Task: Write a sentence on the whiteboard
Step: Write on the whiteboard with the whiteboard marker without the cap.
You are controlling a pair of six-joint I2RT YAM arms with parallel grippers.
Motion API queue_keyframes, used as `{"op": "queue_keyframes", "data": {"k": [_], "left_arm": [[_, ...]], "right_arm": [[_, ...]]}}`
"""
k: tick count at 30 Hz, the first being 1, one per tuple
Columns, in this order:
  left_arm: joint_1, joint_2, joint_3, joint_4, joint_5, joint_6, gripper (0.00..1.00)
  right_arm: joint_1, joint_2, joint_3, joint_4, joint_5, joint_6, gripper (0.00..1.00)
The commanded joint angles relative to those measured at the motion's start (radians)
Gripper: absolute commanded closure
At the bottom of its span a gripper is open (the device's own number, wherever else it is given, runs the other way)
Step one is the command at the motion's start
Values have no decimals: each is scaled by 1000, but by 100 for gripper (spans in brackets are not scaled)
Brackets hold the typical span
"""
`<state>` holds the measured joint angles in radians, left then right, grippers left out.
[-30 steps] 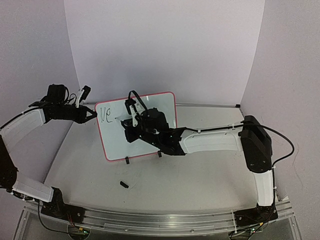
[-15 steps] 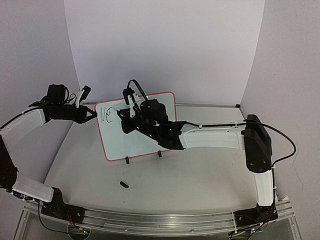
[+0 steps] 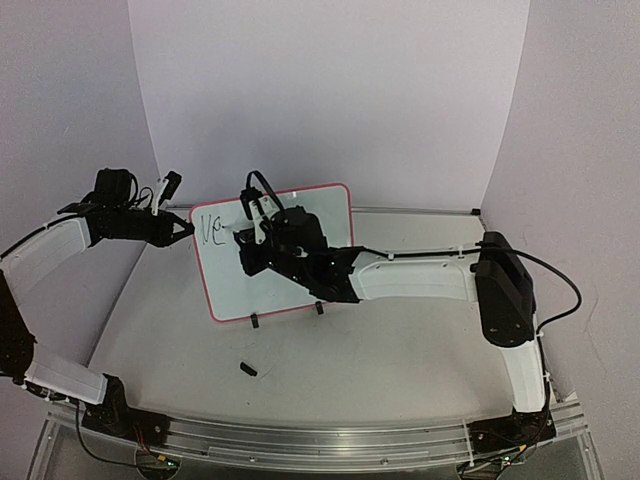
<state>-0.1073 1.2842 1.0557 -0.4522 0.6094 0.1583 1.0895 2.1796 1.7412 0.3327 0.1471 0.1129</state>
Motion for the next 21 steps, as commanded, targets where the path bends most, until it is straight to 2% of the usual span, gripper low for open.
{"op": "queue_keyframes", "data": {"k": [1, 12, 21], "left_arm": [[-10, 14, 6, -23, -13, 32, 100], [-11, 14, 6, -25, -13, 32, 100], [-12, 14, 6, -24, -16, 33, 100]], "right_arm": [[2, 5, 17, -1, 60, 15, 100], [2, -31, -78, 2, 73, 52, 100], [1, -44, -65, 25, 110, 29, 100]]}}
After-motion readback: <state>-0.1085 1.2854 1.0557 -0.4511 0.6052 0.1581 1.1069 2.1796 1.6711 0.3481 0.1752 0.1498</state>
